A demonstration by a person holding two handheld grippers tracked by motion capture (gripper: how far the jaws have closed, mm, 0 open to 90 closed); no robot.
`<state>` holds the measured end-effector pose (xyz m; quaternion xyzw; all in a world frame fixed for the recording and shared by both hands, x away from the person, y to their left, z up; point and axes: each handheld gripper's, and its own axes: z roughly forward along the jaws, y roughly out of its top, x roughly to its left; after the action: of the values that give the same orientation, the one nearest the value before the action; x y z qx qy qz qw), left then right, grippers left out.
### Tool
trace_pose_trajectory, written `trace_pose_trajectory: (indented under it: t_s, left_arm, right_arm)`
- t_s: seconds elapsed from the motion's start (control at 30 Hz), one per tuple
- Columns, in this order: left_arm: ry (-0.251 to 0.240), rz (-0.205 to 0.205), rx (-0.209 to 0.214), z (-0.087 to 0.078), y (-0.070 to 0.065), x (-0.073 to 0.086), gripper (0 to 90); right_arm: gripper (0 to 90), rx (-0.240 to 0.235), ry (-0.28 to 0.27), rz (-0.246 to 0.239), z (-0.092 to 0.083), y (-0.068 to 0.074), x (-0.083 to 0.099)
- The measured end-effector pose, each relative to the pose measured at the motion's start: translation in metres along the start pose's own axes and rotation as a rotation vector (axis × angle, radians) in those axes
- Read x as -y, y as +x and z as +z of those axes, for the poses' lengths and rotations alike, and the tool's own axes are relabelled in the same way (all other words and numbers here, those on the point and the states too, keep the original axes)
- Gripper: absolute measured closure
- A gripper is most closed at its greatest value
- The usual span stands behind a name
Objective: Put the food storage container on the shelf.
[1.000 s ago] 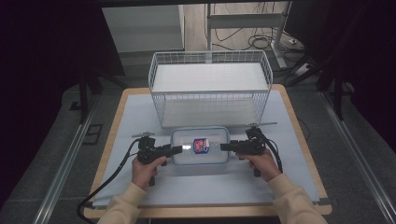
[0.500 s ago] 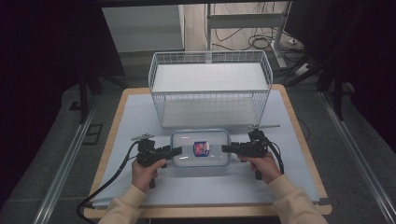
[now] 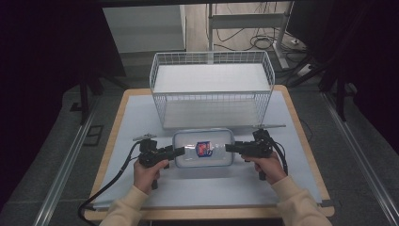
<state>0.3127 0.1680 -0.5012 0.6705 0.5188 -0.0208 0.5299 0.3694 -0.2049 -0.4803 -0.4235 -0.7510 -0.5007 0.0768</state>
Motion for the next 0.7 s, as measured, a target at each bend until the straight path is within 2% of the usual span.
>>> trace_pose_trajectory:
  t_s: [0.1, 0.13, 0.33, 0.5, 0.7]
  left_arm:
    - [-0.001, -0.001, 0.0, -0.001, -0.001, -0.001, 44.1]
    - [-0.003, 0.016, -0.006, -0.001, -0.003, -0.003, 44.1]
    - [-0.016, 0.034, -0.013, -0.003, -0.01, -0.007, 44.1]
    - [-0.023, 0.042, -0.003, -0.007, -0.013, -0.011, 44.4]
    - [-0.037, 0.068, -0.012, -0.013, -0.019, -0.016, 44.5]
  right_arm:
    - [49.9, 0.001, -0.002, -0.011, -0.001, 0.002, -0.001]
    - [49.9, 0.0, -0.004, -0.015, -0.002, 0.002, -0.002]
    - [49.9, -0.009, -0.021, -0.017, -0.006, 0.002, -0.004]
    - [49.9, -0.005, -0.04, -0.063, -0.011, 0.009, -0.008]
    - [50.0, -0.013, -0.054, -0.074, -0.014, 0.012, -0.01]
